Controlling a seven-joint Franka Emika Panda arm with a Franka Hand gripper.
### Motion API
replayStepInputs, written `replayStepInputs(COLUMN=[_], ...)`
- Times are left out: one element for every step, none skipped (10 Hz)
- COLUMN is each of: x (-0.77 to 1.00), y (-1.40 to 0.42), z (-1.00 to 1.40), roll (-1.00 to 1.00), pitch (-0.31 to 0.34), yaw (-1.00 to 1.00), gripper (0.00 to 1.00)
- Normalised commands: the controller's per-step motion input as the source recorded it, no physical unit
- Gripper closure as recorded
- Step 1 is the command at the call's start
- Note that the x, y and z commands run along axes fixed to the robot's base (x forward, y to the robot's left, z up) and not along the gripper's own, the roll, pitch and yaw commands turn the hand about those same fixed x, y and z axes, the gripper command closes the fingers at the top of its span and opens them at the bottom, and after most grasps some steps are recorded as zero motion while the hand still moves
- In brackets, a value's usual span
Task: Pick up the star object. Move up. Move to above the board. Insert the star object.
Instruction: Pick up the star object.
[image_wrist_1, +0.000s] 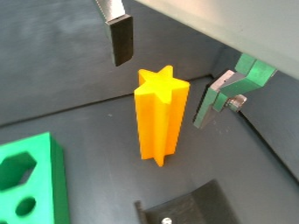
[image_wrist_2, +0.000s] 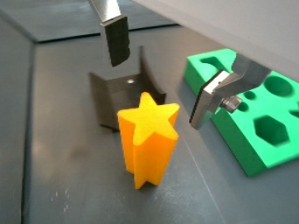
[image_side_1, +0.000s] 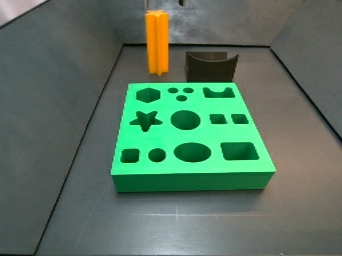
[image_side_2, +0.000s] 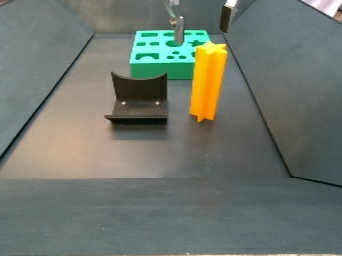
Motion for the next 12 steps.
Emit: replayStepInputs(x=[0.0,0.0,0.0,0.0,0.0,0.0,0.0,0.0,0.0,-0.25,-0.28,0.0], y=[0.0,0.0,0.0,0.0,0.0,0.0,0.0,0.0,0.0,0.0,0.0,0.0], z=[-0.12,-0.11,-0.1,-0.1,-0.1,-0.05,-0.05,-0.02,0.0,0.0,-0.07,-0.04], roll=[0.0,0.0,0.0,0.0,0.0,0.0,0.0,0.0,0.0,-0.04,-0.3,-0.19], pitch=[-0.009,-0.01,-0.001,-0.001,0.0,0.0,0.0,0.0,0.0,0.0,-0.047,0.0], yaw=[-1.0,-1.0,-1.0,-1.0,-1.0,-1.0,-1.0,-1.0,-0.99,-0.4,0.55,0.94], gripper=[0.0,0.0,0.0,0.0,0.0,0.0,0.0,0.0,0.0,0.0,0.0,0.0])
